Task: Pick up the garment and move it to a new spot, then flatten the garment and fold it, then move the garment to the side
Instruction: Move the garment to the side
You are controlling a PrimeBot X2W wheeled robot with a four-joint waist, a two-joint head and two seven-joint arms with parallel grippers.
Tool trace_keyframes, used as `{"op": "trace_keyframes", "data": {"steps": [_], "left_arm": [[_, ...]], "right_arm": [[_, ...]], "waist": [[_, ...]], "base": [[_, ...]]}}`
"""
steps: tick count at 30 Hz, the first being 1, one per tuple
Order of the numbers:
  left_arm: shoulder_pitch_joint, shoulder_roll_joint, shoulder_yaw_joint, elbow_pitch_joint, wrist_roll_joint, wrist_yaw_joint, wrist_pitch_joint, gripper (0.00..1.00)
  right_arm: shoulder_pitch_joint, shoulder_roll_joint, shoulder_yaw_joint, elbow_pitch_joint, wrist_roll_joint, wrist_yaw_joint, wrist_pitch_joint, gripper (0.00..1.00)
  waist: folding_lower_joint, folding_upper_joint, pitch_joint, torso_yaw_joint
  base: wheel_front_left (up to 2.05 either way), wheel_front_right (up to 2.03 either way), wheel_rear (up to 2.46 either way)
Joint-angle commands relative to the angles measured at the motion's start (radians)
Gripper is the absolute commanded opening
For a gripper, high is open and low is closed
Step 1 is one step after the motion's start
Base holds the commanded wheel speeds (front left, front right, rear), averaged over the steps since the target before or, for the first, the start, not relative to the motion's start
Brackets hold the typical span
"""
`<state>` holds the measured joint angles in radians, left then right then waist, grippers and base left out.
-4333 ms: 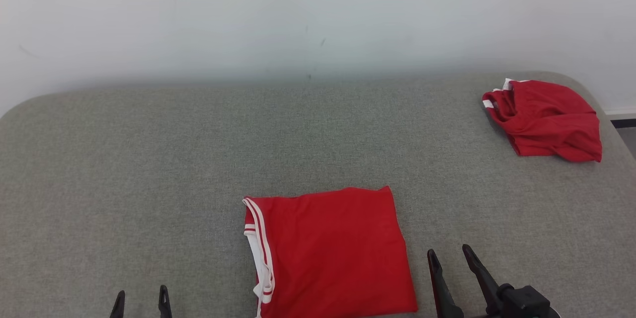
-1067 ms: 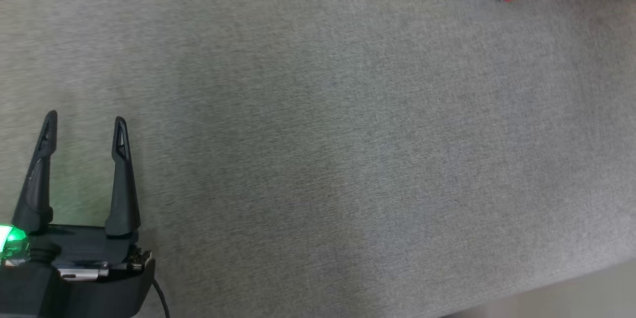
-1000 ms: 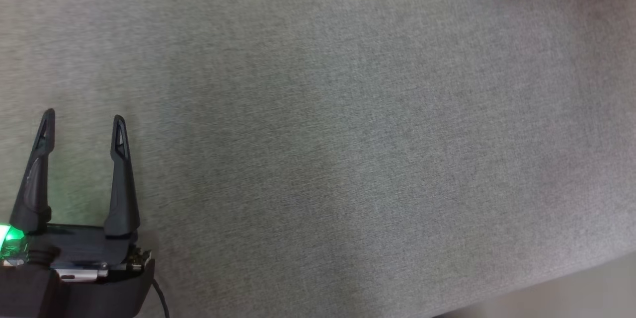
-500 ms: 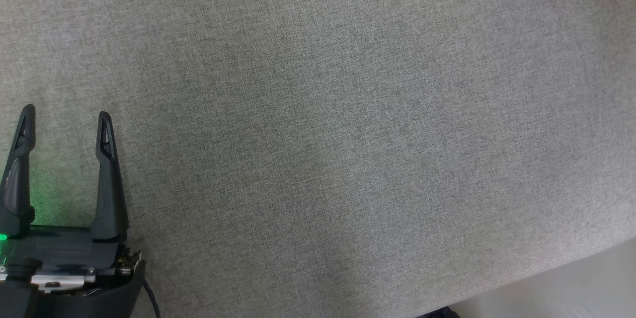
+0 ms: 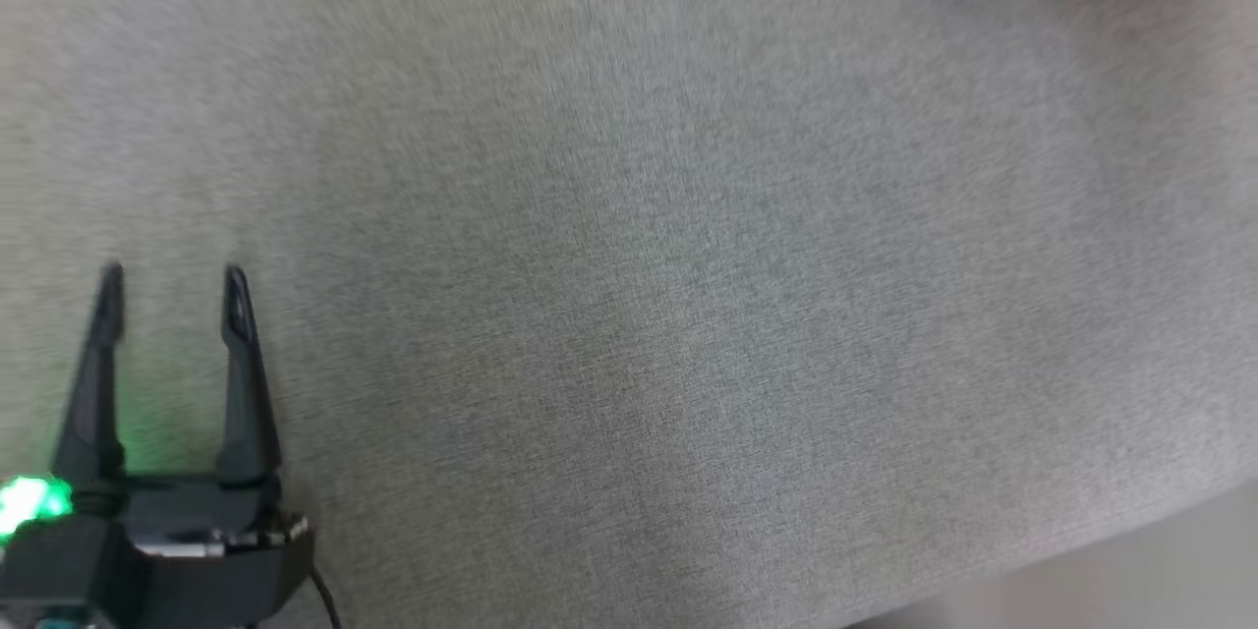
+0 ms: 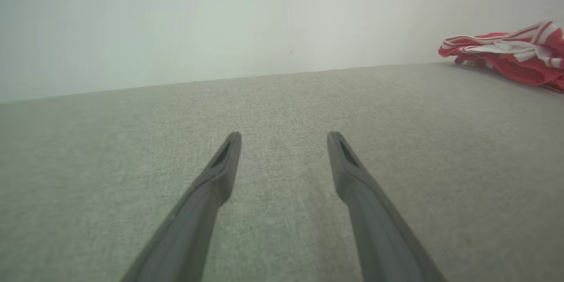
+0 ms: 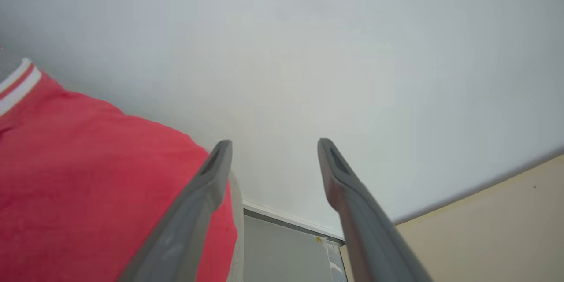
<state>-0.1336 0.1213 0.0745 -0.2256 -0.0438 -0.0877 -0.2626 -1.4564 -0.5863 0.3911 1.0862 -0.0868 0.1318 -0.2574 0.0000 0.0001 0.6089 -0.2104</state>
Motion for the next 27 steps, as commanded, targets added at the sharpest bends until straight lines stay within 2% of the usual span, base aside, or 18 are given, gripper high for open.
{"op": "trace_keyframes", "data": {"steps": [1, 9, 18, 24, 27], "left_arm": [[0.025, -0.009, 0.008, 0.023, -0.006, 0.004, -0.003, 1.0], [0.089, -0.057, 0.025, 0.148, -0.039, 0.007, -0.003, 1.0], [0.161, -0.071, 0.027, 0.249, -0.054, 0.024, -0.003, 1.0], [0.188, -0.071, 0.021, 0.275, -0.07, 0.033, -0.003, 1.0], [0.198, -0.071, 0.03, 0.286, -0.074, 0.034, -0.003, 1.0]], "right_arm": [[0.031, 0.009, -0.011, -0.02, 0.007, -0.003, -0.006, 1.0], [0.245, 0.072, -0.074, -0.228, 0.109, -0.003, -0.008, 1.0], [0.58, 0.129, -0.156, -0.409, 0.223, -0.003, -0.006, 1.0], [0.777, 0.177, -0.15, -0.52, 0.247, -0.003, -0.006, 1.0], [0.856, 0.218, -0.206, -0.573, 0.266, -0.003, -0.006, 1.0]], "waist": [[0.0, -0.0001, -0.103, 0.035], [0.0, -0.0001, -0.28, 0.117], [0.0, -0.0001, -0.435, 0.216], [0.0, -0.0001, -0.487, 0.241], [0.0, -0.0001, -0.504, 0.239]], "base": [[0.0, 0.0, 0.0], [0.0, 0.0, 0.0], [0.0, 0.0, 0.0], [0.0, 0.0, 0.0], [0.0, 0.0, 0.0]]}}
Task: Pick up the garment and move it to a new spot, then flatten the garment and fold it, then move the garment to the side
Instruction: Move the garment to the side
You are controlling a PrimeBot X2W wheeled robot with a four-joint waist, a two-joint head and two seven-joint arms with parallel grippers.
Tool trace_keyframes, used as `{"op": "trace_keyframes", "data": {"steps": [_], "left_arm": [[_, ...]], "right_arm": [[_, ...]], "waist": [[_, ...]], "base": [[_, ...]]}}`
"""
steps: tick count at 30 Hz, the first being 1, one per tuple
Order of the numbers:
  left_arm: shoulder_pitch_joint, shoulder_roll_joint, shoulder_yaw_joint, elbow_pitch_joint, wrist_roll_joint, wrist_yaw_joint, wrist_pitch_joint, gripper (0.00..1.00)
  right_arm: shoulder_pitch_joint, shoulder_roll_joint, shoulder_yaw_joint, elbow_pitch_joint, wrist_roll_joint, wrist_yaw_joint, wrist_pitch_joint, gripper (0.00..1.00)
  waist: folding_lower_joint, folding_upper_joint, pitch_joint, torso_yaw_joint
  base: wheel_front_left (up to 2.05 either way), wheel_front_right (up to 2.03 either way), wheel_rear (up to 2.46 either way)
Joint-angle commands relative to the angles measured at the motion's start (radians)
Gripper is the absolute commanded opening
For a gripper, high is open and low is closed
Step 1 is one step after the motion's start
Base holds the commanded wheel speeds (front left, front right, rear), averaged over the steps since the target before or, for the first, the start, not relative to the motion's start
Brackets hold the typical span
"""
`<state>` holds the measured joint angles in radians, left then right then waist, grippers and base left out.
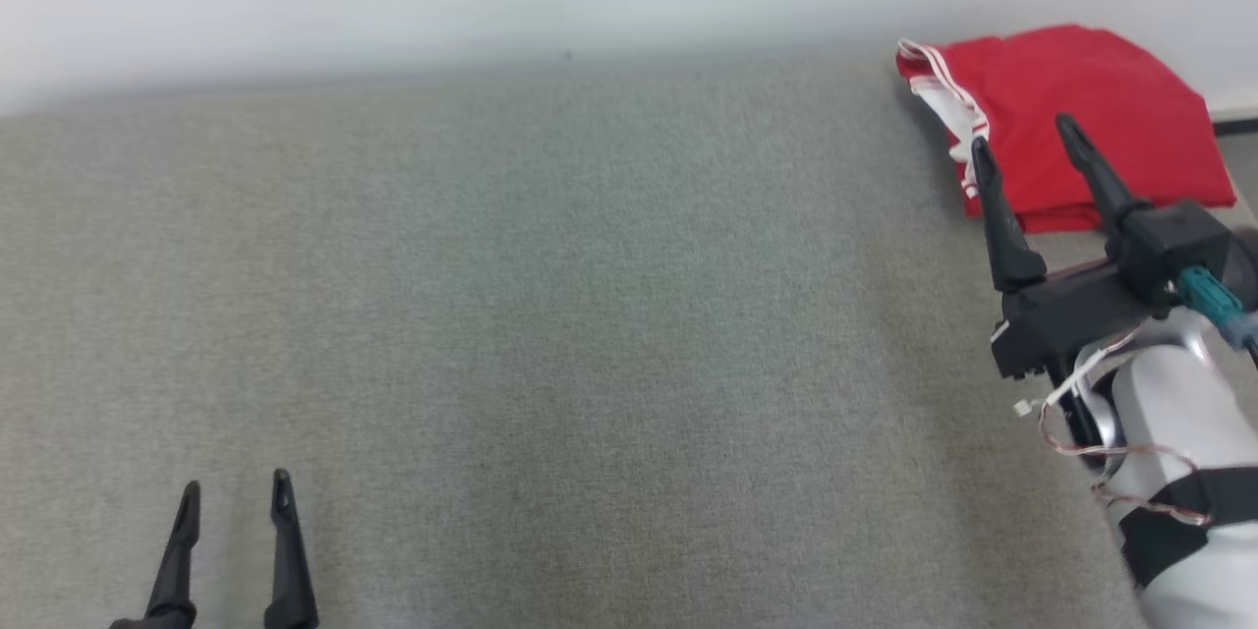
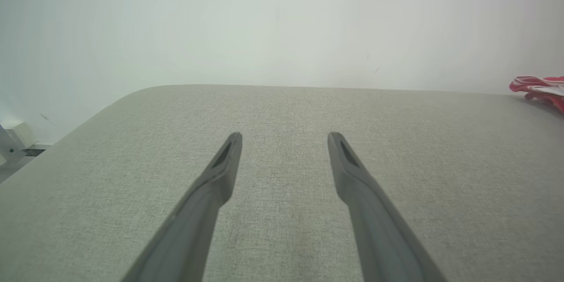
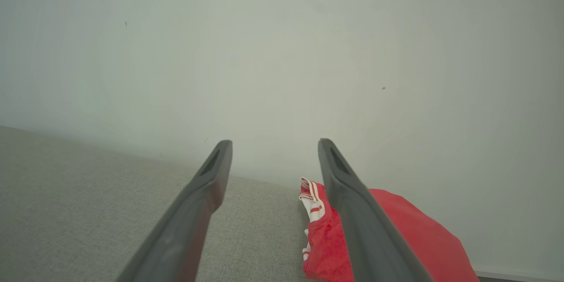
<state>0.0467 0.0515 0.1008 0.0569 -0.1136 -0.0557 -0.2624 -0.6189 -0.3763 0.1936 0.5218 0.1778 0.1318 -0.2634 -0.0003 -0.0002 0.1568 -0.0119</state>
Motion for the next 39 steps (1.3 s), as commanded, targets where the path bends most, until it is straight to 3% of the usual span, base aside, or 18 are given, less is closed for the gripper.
{"op": "trace_keyframes", "data": {"steps": [1, 11, 21, 39], "left_arm": [[0.02, -0.001, 0.01, 0.007, -0.006, 0.002, -0.003, 1.0], [0.018, -0.001, -0.006, 0.029, -0.006, 0.009, -0.003, 1.0], [0.033, -0.002, -0.009, 0.049, -0.006, 0.012, -0.003, 1.0], [0.035, -0.002, -0.028, 0.073, -0.021, 0.018, -0.003, 1.0]], "right_arm": [[0.04, 0.031, -0.035, -0.028, 0.008, -0.003, -0.001, 1.0], [0.267, 0.2, -0.192, -0.193, -0.072, -0.003, 0.0, 1.0], [0.46, 0.297, -0.196, -0.268, -0.101, -0.003, 0.0, 1.0], [0.591, 0.327, -0.103, -0.215, -0.032, -0.003, -0.001, 1.0]], "waist": [[0.0003, 0.0002, -0.055, 0.035], [0.0003, 0.0002, -0.082, 0.009], [0.0003, 0.0002, -0.108, 0.012], [0.0003, 0.0002, -0.121, 0.029]], "base": [[0.0, 0.0, 0.0], [0.0, 0.0, 0.0], [0.0, 0.0, 0.0], [0.0, 0.0, 0.0]]}}
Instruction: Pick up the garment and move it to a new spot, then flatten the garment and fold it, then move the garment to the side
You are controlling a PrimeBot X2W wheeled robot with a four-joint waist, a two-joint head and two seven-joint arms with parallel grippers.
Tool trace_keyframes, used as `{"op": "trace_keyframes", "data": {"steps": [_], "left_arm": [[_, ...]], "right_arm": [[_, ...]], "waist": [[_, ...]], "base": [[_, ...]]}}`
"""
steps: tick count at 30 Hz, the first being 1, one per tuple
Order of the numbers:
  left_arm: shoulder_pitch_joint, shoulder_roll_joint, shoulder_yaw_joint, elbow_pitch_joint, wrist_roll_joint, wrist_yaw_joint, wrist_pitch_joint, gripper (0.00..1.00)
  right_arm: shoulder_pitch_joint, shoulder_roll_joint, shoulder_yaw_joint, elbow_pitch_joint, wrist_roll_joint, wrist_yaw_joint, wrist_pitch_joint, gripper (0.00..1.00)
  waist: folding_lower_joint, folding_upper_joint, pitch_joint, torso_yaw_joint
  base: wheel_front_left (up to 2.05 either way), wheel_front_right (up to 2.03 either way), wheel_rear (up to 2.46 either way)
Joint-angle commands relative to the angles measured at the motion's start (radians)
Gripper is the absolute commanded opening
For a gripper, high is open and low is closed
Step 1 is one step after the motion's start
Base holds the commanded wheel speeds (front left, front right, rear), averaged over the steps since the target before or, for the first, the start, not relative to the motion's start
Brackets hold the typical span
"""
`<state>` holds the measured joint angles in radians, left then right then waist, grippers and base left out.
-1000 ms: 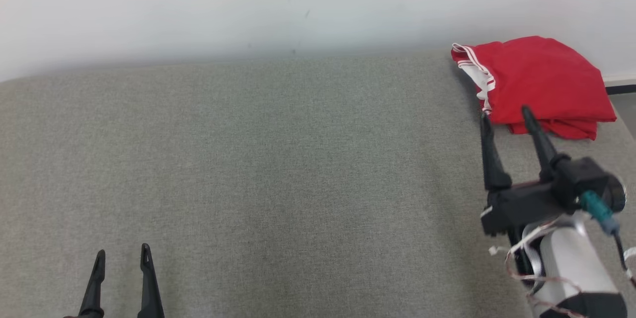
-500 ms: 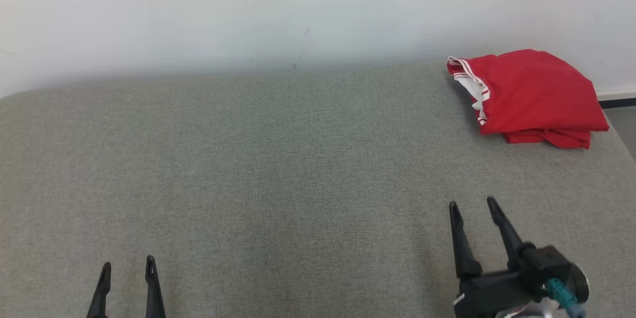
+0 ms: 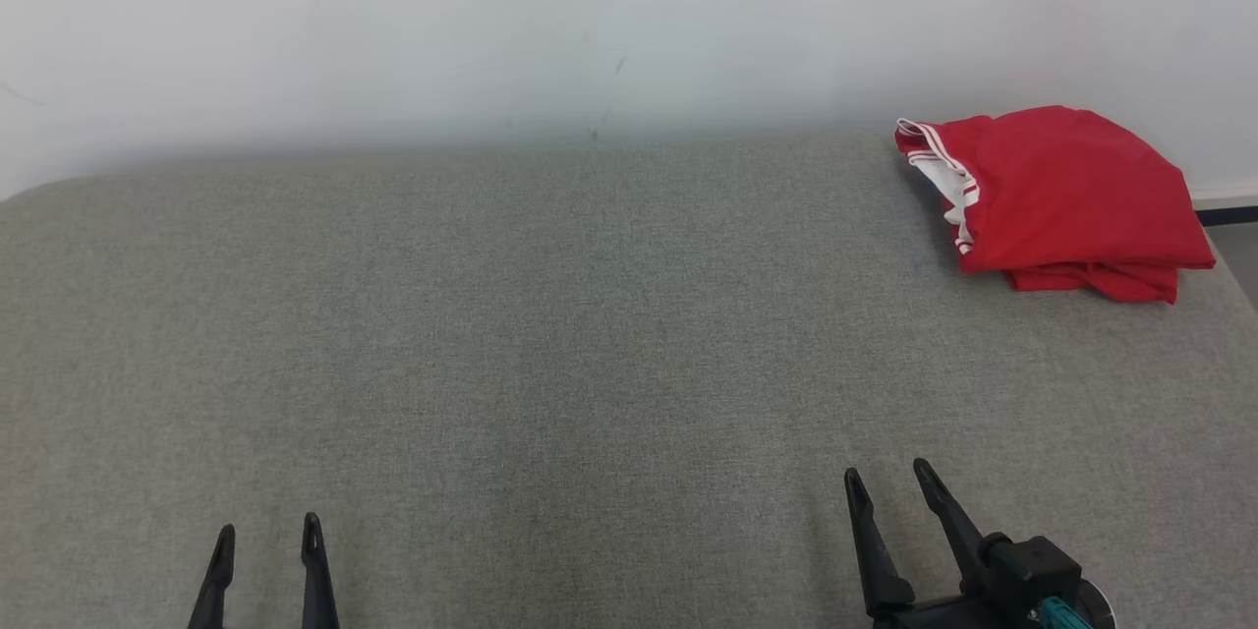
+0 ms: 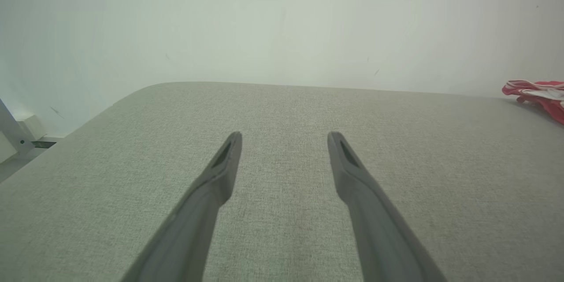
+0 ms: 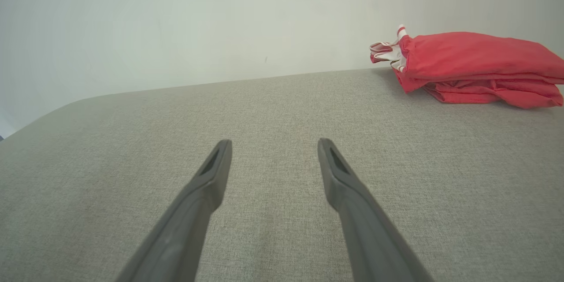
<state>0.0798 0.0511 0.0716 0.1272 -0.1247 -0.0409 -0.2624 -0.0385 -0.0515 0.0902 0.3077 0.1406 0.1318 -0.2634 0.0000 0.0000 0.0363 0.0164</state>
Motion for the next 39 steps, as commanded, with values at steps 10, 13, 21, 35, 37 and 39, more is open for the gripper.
{"op": "trace_keyframes", "data": {"steps": [10, 13, 21, 35, 37, 39], "left_arm": [[0.018, -0.001, -0.009, 0.044, 0.002, 0.023, -0.003, 1.0], [0.021, -0.001, -0.012, 0.053, 0.009, 0.022, -0.003, 1.0], [0.02, -0.001, -0.014, 0.067, 0.006, 0.016, -0.003, 1.0], [0.026, -0.001, -0.019, 0.07, 0.02, 0.025, -0.003, 1.0], [0.017, 0.0, -0.019, 0.084, 0.013, 0.024, 0.002, 0.0], [0.021, -0.002, -0.02, 0.103, 0.009, 0.023, 0.007, 0.0]], "right_arm": [[0.022, 0.002, 0.007, 0.012, 0.007, -0.003, -0.001, 1.0], [0.019, 0.002, 0.005, 0.007, 0.006, -0.003, -0.001, 1.0], [0.019, 0.003, -0.004, -0.001, 0.004, -0.003, -0.001, 1.0], [0.031, 0.002, -0.056, -0.046, -0.012, -0.003, 0.0, 1.0], [0.022, 0.0, -0.054, -0.032, -0.007, 0.0, 0.001, 0.0], [0.027, 0.0, -0.054, -0.016, -0.005, 0.0, 0.001, 0.0]], "waist": [[0.0, 0.0, -0.011, 0.008], [0.0, 0.0, -0.013, 0.008], [0.0, 0.0, -0.017, 0.009], [0.0, 0.0, -0.027, 0.006], [0.0, -0.0001, -0.027, 0.006], [0.0, 0.0, -0.027, 0.006]], "base": [[0.0, 0.0, 0.0], [0.0, 0.0, 0.0], [0.0, 0.0, 0.0], [0.0, 0.0, 0.0], [0.0, 0.0, 0.0], [0.0, 0.0, 0.0]]}}
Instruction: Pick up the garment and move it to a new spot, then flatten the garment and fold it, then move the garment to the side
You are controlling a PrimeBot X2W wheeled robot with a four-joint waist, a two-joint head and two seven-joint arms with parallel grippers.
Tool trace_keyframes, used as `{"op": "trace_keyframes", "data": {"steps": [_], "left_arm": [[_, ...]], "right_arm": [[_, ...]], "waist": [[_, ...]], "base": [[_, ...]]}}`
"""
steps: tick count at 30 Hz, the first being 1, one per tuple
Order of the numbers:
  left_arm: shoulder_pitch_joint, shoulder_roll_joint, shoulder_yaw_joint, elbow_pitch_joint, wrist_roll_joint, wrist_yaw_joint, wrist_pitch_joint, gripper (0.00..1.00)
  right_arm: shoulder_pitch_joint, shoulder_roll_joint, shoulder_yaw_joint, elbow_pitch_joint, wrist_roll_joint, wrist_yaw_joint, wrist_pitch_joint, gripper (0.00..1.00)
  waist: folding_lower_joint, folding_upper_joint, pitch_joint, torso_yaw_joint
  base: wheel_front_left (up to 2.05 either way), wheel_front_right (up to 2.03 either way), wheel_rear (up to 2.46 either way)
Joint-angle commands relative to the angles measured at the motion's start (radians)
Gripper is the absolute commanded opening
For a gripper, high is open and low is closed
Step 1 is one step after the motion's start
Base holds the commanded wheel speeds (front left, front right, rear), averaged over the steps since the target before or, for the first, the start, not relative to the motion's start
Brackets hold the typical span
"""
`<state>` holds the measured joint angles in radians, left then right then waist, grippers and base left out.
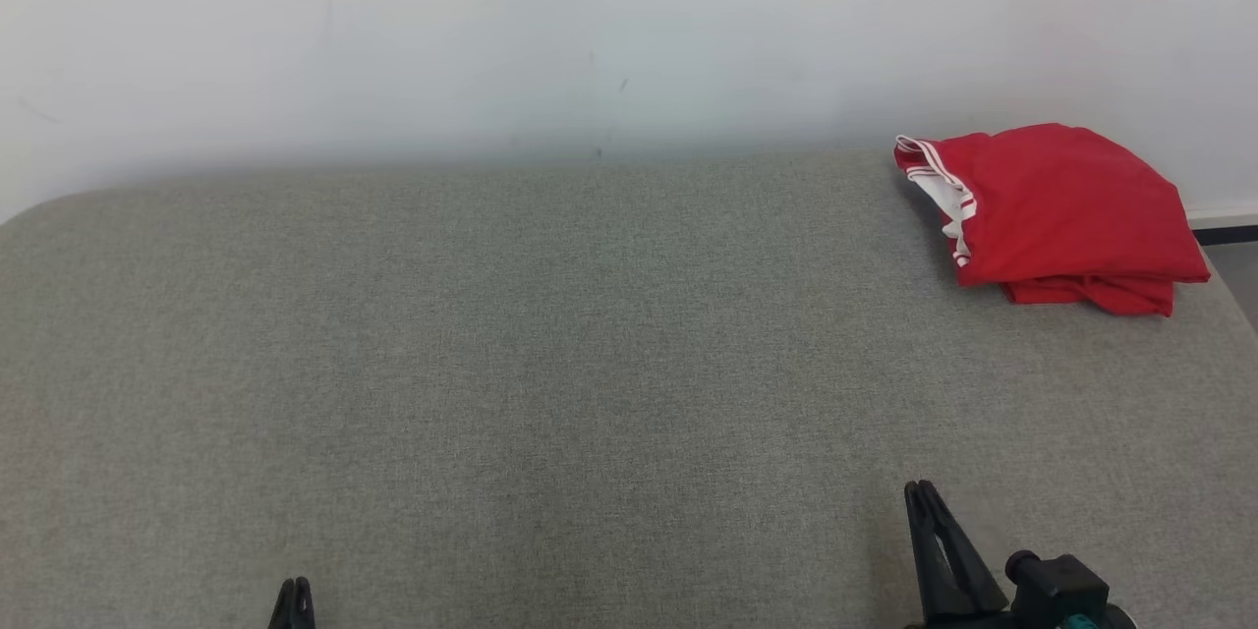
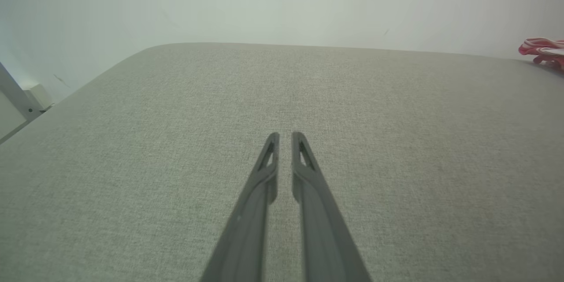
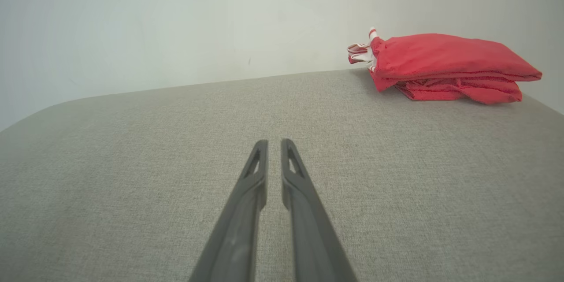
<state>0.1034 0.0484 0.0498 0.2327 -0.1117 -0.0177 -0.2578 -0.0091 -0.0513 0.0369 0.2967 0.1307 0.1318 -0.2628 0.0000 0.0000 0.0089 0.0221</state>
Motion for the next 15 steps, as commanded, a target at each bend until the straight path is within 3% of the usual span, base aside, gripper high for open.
{"op": "trace_keyframes", "data": {"steps": [1, 15], "left_arm": [[-0.004, 0.0, 0.003, 0.007, -0.009, -0.001, 0.005, 0.0], [-0.046, 0.0, 0.015, 0.008, -0.288, -0.022, 0.074, 0.0]], "right_arm": [[0.001, 0.0, -0.001, 0.003, 0.01, 0.0, 0.002, 0.0], [-0.019, -0.003, -0.025, -0.009, 0.288, 0.0, 0.069, 0.0]], "waist": [[0.0, 0.0, 0.0, 0.0], [0.0, 0.0, -0.001, -0.003]], "base": [[0.0, 0.0, 0.0], [0.0, 0.0, 0.0]]}}
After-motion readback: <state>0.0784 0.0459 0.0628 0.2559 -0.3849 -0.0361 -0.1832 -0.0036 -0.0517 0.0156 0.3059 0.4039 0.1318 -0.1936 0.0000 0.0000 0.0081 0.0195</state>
